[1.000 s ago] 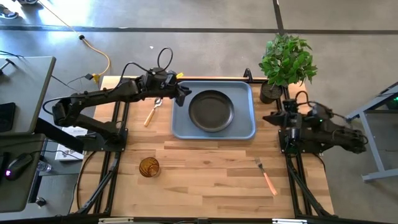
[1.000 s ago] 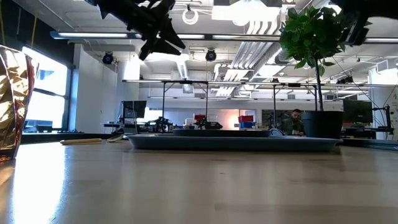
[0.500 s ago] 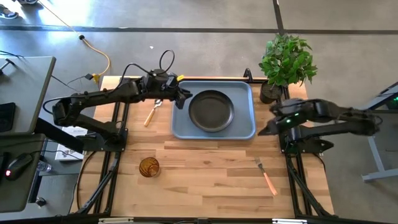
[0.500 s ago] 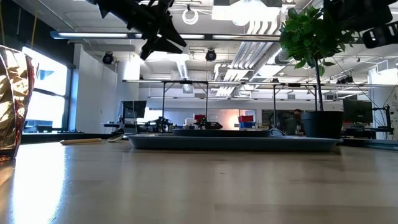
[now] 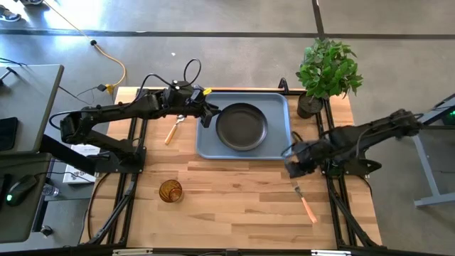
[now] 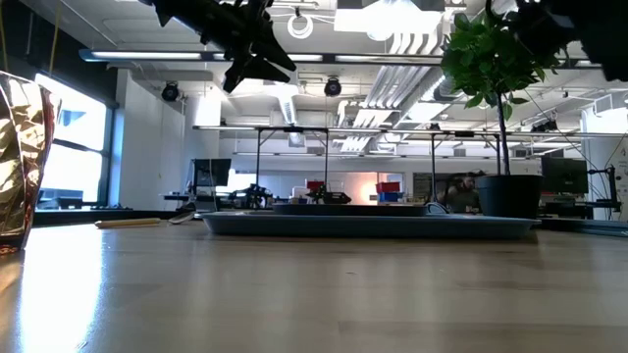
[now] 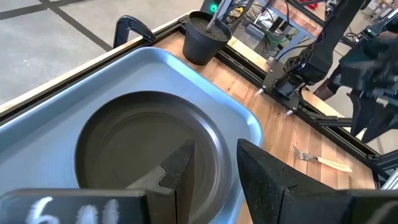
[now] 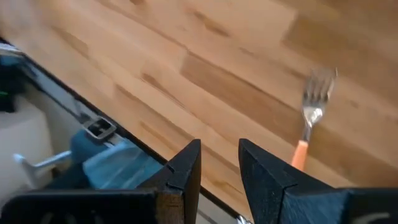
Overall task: Pick and place plate/cup/fork/spoon on tray
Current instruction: Put the light orange fork on the blue tray
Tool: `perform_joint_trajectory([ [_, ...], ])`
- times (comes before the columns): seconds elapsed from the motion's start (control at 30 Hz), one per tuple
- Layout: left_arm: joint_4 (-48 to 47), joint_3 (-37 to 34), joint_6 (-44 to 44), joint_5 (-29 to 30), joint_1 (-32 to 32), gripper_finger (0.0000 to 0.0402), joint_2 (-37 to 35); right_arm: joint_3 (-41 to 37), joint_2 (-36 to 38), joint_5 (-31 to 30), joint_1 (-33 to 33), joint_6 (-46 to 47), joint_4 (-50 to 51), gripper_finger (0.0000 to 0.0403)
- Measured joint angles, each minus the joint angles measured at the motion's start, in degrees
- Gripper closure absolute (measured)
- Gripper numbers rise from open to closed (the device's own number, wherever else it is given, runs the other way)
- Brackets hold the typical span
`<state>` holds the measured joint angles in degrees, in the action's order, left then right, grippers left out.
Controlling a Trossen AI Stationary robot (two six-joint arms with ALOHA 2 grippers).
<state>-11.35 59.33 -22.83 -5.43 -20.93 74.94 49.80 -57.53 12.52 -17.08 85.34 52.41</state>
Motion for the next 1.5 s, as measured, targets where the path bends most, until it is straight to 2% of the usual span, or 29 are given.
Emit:
perform_joint_trajectory([
  [0.3,0.17,0.0,0.5,-0.02,0.48,0.0293,0.0,0.0,-6.9,0.23,-10.03,11.83,0.29,0.0304],
  [0.6,0.55,0.02,0.5,0.0,0.48,0.0293,0.0,0.02,-13.0,3.6,-17.62,16.54,0.11,0.0298],
  [0.9,1.07,0.02,0.48,0.0,0.48,0.0293,0.0,0.01,-19.9,3.01,-21.64,17.79,0.12,0.0248],
  [1.2,1.09,0.02,0.44,0.0,0.48,0.0293,0.0,0.0,-27.89,0.9,-24.56,16.41,-0.15,0.0245],
  [1.5,1.08,0.02,0.35,0.0,0.48,0.0293,0.0,0.0,-31.48,-2.52,-25.46,15.15,-1.88,0.0245],
])
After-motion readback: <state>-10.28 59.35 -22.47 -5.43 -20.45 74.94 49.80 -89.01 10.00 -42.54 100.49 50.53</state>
